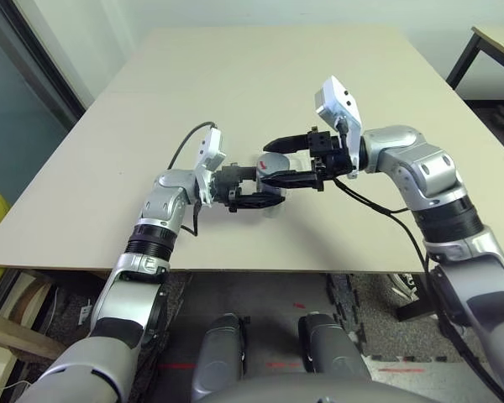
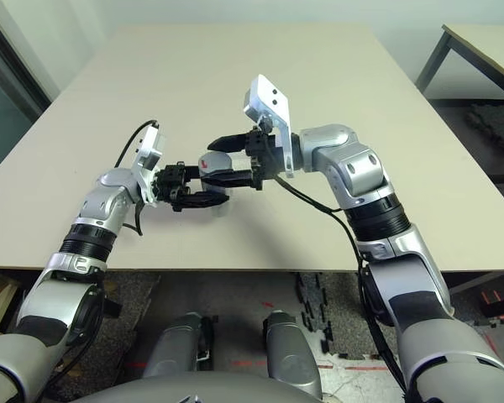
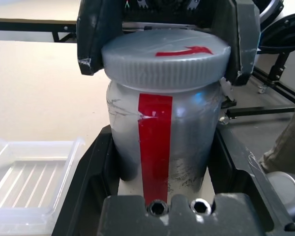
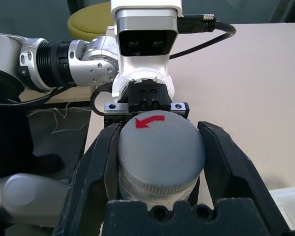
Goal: Pour the medicine from the bottle into the box.
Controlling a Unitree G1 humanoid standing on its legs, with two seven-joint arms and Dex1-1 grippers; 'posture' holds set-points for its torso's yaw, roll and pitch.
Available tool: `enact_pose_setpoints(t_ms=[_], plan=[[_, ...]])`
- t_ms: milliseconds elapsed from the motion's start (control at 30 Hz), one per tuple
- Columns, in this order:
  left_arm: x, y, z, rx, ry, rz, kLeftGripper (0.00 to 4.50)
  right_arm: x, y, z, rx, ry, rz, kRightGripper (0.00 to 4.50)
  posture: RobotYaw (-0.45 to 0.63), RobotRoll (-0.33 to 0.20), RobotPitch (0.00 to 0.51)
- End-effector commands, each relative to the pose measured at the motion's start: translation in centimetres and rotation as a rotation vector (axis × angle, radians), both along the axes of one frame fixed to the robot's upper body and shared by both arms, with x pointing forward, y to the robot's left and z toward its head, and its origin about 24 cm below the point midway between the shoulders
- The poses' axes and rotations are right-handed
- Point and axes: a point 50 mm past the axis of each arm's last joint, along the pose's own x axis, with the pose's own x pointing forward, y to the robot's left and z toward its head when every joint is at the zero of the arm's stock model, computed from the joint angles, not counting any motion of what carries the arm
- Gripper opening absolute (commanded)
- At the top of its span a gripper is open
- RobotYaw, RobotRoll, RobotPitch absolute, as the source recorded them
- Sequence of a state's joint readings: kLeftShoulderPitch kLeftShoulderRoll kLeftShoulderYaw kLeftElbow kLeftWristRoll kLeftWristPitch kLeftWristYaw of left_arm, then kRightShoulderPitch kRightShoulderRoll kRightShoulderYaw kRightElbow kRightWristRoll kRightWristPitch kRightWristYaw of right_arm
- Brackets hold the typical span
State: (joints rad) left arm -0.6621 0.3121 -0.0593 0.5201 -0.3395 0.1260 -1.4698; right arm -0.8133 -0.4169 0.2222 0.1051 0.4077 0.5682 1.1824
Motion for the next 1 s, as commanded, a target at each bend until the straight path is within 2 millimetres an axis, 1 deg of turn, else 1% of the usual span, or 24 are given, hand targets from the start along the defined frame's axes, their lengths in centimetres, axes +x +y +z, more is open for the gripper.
enact_pose_setpoints(t_ms=[33,233,367,433,567,600,700,800,867,1000], plan=[[-0.2,-0.1,-0.1,0.003,0.004,-0.006,2.71,0.1,0.1,1.4,0.09,0.019,-0.001,2.59,-0.09,0.0,0.066],[-0.2,0.1,-0.2,0.006,0.008,0.002,2.71,0.6,-0.4,3.7,0.255,0.037,-0.062,2.59,-0.09,0.0,0.066],[-0.1,0.2,-0.1,0.011,0.005,0.007,2.71,1.3,-1.6,4.2,0.274,-0.001,-0.155,2.59,-0.09,0.0,0.066],[0.0,0.4,0.0,0.015,0.001,0.015,2.71,2.1,-2.7,3.9,0.256,-0.038,-0.246,2.59,-0.09,0.0,0.065],[0.2,0.9,0.1,0.022,-0.008,0.032,2.71,4.2,-6.4,1.6,0.104,-0.157,-0.528,2.59,-0.09,0.0,0.066],[0.2,1.0,0.1,0.023,-0.01,0.033,2.71,4.4,-7.1,1.2,0.099,-0.163,-0.568,2.59,-0.08,0.0,0.067],[0.3,1.3,0.3,0.024,-0.018,0.045,2.71,5.3,-9.4,0.0,0.087,-0.193,-0.76,2.59,-0.09,0.0,0.068],[0.4,1.6,0.4,0.025,-0.023,0.063,2.71,5.9,-11.4,-2.2,0.004,-0.257,-0.991,2.59,-0.09,0.0,0.071],[0.5,1.8,0.5,0.025,-0.025,0.072,2.71,5.9,-12.3,-3.4,-0.016,-0.274,-1.113,2.59,-0.08,0.0,0.075],[0.9,2.3,0.9,0.026,-0.038,0.1,2.71,5.5,-12.8,-5.6,0.022,-0.213,-1.234,2.59,-0.08,0.0,0.079]])
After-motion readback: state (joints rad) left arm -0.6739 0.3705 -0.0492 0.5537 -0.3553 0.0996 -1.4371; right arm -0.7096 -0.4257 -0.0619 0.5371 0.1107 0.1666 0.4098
